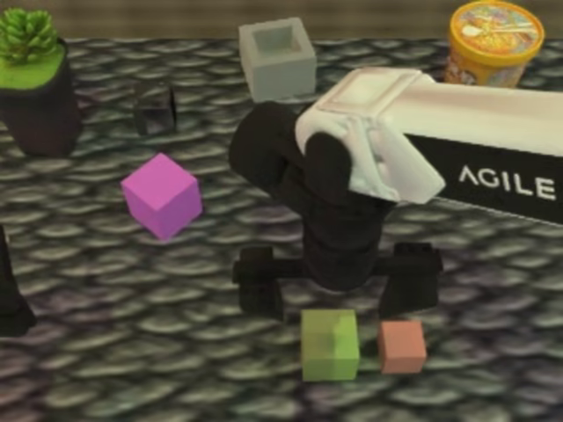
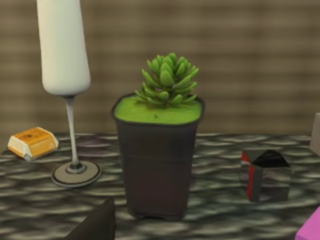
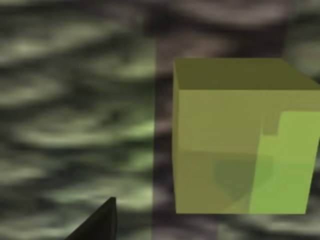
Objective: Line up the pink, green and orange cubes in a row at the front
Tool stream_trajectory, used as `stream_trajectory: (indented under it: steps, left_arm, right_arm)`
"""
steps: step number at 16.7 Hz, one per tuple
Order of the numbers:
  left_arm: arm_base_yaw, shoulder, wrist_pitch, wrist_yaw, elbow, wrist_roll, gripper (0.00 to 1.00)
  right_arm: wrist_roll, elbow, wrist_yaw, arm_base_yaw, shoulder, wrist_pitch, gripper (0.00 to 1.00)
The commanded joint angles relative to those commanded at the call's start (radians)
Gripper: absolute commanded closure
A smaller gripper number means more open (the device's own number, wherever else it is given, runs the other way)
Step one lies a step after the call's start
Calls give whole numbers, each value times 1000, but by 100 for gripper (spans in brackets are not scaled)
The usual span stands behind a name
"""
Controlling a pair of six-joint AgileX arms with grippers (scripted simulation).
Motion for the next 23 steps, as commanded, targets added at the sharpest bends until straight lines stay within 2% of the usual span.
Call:
stream_trajectory:
  steps: [3, 7, 11, 14, 18, 23]
  left_arm:
    - [-5, 57, -36, -4, 57, 14, 0]
    - [-33, 277, -172, -9, 265, 63, 0]
    - [-83, 640, -384, -6, 586, 138, 0]
    - [-128, 967, -570, -1, 864, 202, 0]
    - [-189, 1424, -825, 5, 1245, 289, 0]
    - [-250, 1919, -1088, 8, 1665, 380, 0]
  right_arm:
    - [-32, -47, 21, -27, -61, 29, 0]
    - [-141, -206, 78, -115, -291, 135, 0]
    - [-303, -465, 132, -255, -665, 304, 0]
    - [-438, -708, 155, -385, -991, 454, 0]
    - [-604, -1029, 149, -557, -1389, 658, 0]
    - [-759, -1340, 85, -729, -1733, 903, 0]
